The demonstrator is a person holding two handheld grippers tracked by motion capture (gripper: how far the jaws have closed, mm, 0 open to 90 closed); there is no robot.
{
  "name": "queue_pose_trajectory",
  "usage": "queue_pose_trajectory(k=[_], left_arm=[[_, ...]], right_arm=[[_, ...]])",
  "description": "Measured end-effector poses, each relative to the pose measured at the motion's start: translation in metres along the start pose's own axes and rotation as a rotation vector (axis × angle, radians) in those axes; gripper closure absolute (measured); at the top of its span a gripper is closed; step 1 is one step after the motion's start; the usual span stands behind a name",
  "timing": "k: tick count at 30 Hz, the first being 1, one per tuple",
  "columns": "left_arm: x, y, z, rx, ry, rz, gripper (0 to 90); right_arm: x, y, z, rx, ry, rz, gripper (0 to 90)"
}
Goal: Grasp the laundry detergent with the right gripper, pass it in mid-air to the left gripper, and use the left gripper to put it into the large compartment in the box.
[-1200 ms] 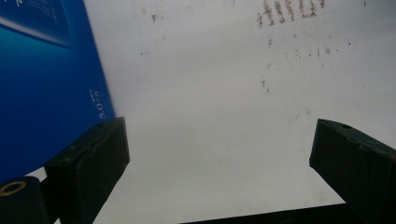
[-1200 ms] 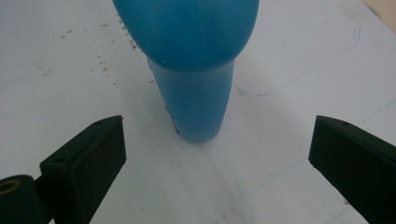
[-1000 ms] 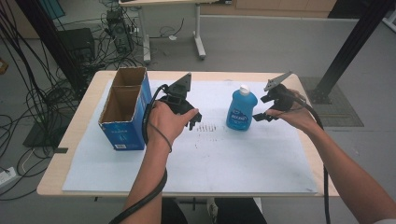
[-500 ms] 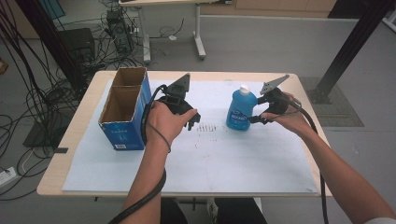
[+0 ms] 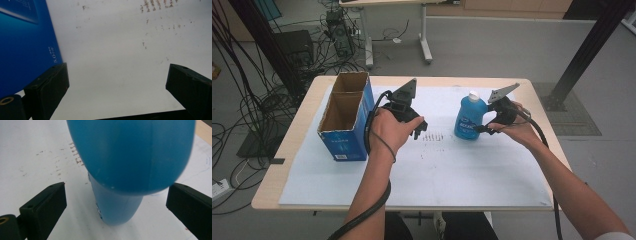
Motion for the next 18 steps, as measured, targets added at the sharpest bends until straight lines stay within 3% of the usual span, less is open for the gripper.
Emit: queue_pose_trajectory(k=[11, 18], left_arm=[[0.0, 0.001, -0.002, -0.006, -0.004, -0.002, 5.2], [-0.001, 0.002, -0.002, -0.004, -0.002, -0.007, 5.2]], right_arm=[[0.005, 0.009, -0.003, -0.02, 0.036, 0.033, 2.5], [0.004, 0.014, -0.004, -0.024, 0.033, 0.05, 2.3]])
Point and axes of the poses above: each handheld gripper's, and its own axes: y roughly forward along the jaws, x roughly out of its underside, z roughly to its right, the point moved 6 cm from there along y, roughly forward along the jaws, and after that the axes turned 14 degrees about x, right-handed, at the moved point
